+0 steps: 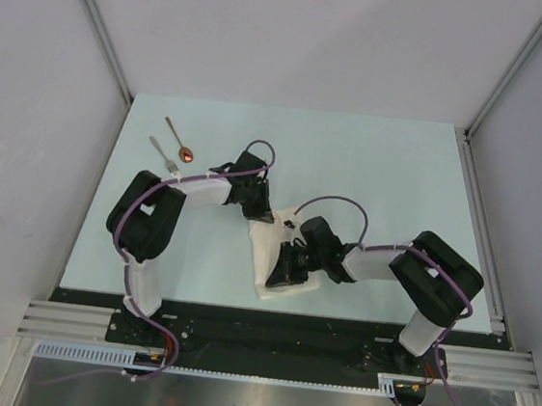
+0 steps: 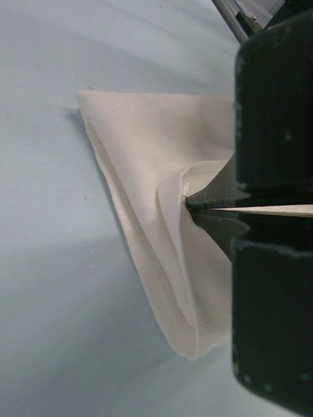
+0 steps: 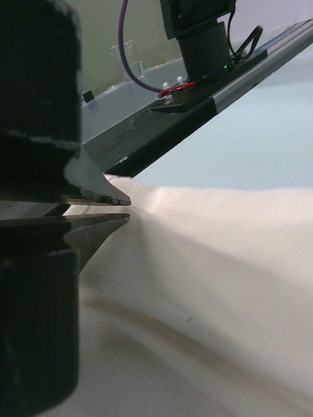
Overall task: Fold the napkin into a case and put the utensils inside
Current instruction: Smooth out the 2/3-rectangle-folded napkin at the center of the board.
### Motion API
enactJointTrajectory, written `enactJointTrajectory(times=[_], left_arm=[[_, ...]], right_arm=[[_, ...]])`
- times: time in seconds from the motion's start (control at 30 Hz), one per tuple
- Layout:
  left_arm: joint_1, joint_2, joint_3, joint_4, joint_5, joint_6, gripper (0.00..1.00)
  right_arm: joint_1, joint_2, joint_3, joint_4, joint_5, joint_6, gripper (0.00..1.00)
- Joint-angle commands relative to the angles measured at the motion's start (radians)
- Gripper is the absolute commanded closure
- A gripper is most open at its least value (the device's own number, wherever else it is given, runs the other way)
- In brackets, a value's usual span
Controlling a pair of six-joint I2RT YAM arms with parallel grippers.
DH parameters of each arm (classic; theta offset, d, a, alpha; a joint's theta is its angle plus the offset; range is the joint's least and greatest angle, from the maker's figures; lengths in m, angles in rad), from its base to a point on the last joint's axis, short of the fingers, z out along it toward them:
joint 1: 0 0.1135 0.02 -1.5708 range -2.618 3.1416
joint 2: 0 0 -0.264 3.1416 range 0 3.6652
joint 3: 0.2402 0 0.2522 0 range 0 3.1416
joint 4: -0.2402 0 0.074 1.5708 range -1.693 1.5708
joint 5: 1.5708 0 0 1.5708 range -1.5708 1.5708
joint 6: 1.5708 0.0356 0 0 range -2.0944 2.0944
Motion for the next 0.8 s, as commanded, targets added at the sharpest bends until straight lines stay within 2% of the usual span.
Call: enactJointTrajectory(times=[0.0,0.17,0.43,0.6,0.77], left_arm=[[0.013,0.010,0.037,0.032,-0.023,0.008,1.00],[0.013,0.019,0.034,0.026,-0.027,0.005,1.00],[0.013,0.038,0.044,0.021,-0.033,0.005,1.00],[0.013,0.033,0.050,0.015,-0.041,0.013,1.00],[0.013,-0.026,0.047,-0.011,-0.038,0.025,0.99]], right_arm=[[0.007,-0.020,0.121,-0.090,0.015,-0.051,0.86],[0.021,0.061,0.169,-0.030,-0.032,-0.027,0.86],[0.085,0.059,-0.035,0.137,-0.023,0.062,0.87],[0.050,0.038,0.006,0.088,-0.019,0.024,0.88],[0.019,-0.055,0.058,-0.071,0.012,-0.037,0.86]])
